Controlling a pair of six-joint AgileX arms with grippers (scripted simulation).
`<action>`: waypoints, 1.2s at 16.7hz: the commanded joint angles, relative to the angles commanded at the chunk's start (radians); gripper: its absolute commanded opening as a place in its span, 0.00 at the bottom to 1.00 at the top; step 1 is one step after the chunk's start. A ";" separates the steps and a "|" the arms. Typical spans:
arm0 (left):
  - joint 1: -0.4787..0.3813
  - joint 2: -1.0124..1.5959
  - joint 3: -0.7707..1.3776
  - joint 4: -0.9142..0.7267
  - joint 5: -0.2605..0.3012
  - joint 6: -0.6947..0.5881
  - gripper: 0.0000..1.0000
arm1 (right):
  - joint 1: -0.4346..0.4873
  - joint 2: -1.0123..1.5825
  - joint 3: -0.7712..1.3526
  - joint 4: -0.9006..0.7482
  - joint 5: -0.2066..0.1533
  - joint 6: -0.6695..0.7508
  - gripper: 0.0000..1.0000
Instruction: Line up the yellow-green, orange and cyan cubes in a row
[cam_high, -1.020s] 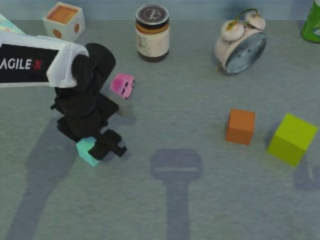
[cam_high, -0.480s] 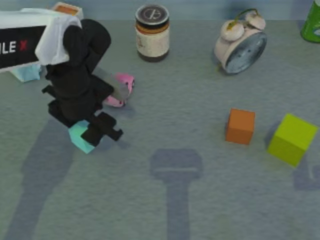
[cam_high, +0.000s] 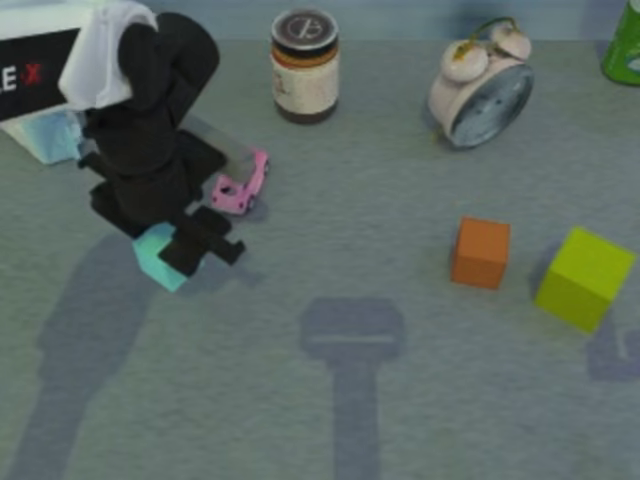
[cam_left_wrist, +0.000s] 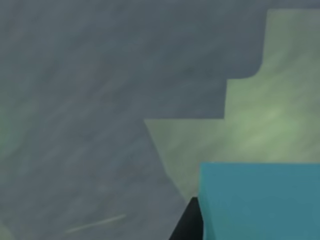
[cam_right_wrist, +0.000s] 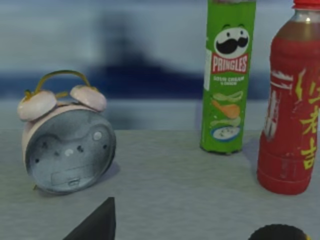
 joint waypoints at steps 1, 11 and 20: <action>-0.013 0.012 0.019 -0.009 -0.001 -0.022 0.00 | 0.000 0.000 0.000 0.000 0.000 0.000 1.00; -0.322 0.294 0.474 -0.230 -0.020 -0.704 0.00 | 0.000 0.000 0.000 0.000 0.000 0.000 1.00; -0.570 0.456 0.812 -0.373 -0.038 -1.254 0.00 | 0.000 0.000 0.000 0.000 0.000 0.000 1.00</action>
